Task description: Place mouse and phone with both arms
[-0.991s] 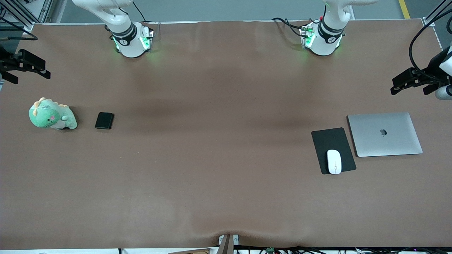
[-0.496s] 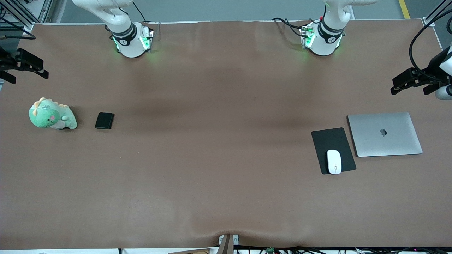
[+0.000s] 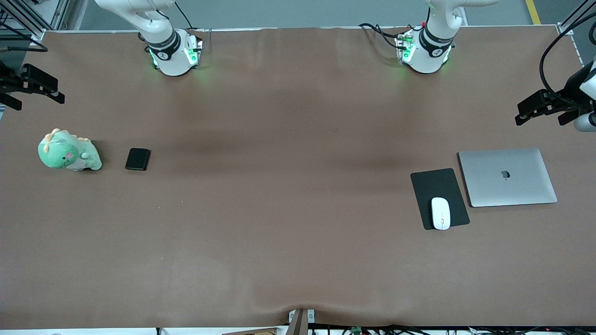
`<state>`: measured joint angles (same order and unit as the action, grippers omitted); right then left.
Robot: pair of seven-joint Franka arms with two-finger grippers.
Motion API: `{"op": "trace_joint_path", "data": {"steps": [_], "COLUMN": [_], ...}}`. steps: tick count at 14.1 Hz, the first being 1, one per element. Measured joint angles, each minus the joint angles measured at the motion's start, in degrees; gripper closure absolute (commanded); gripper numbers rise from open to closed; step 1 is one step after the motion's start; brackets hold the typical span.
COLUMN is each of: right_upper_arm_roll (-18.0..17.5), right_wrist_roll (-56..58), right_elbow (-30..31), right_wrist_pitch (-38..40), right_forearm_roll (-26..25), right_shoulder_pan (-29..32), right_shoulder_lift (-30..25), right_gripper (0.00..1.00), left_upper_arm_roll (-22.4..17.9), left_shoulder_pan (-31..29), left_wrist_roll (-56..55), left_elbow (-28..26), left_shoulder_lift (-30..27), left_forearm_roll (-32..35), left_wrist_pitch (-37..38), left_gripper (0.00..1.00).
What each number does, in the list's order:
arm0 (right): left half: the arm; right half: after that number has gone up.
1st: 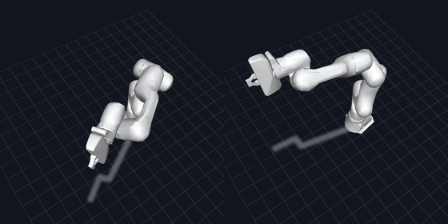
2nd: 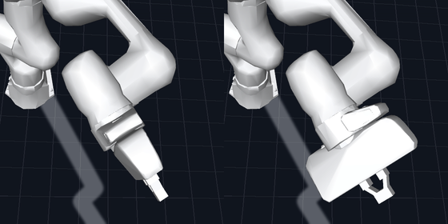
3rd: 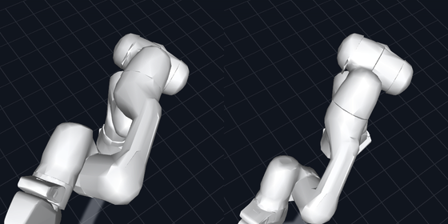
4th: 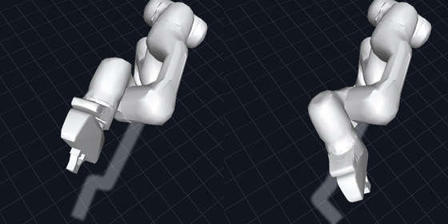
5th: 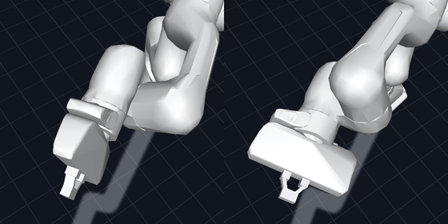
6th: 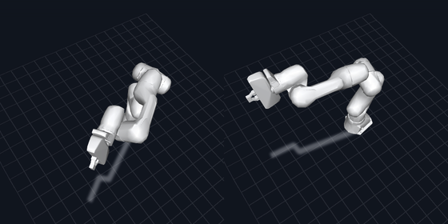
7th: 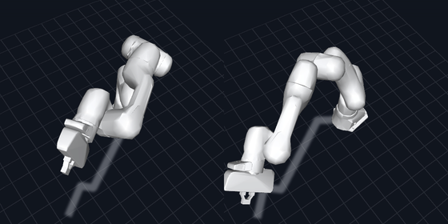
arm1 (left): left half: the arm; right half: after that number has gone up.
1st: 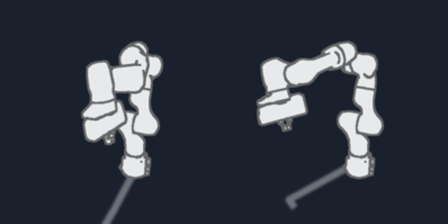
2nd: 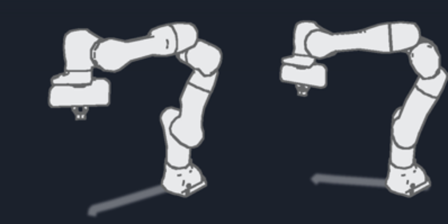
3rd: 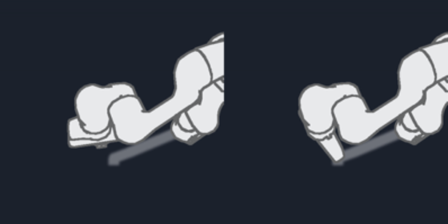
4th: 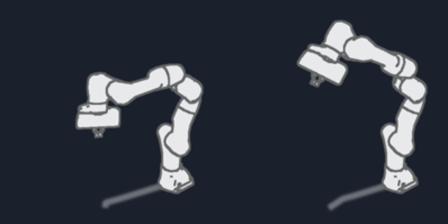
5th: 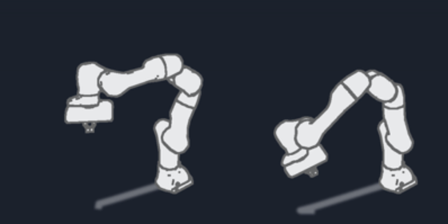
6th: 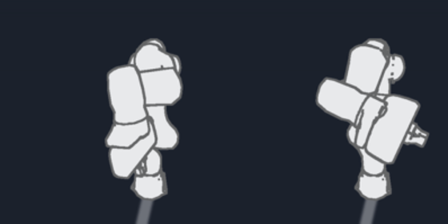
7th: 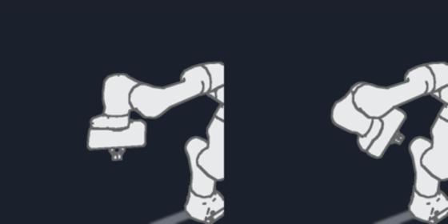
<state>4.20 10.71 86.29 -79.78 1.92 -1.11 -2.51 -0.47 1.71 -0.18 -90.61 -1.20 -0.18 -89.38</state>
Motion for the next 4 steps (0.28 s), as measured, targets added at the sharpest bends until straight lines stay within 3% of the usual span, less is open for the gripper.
{"op": "trace_joint_path", "data": {"steps": [4], "right_upper_arm_roll": [0.01], "right_wrist_roll": [0.00], "right_elbow": [0.11], "right_wrist_pitch": [-0.12], "right_forearm_roll": [-0.26], "right_shoulder_pan": [0.01], "right_shoulder_lift": [0.04], "right_gripper": [0.00], "left_upper_arm_roll": [-0.02], "left_shoulder_pan": [-0.05], "left_wrist_roll": [0.00], "left_elbow": [0.00], "left_shoulder_lift": [0.00], "left_forearm_roll": [0.00], "left_wrist_pitch": [0.00], "left_gripper": [0.00]}}
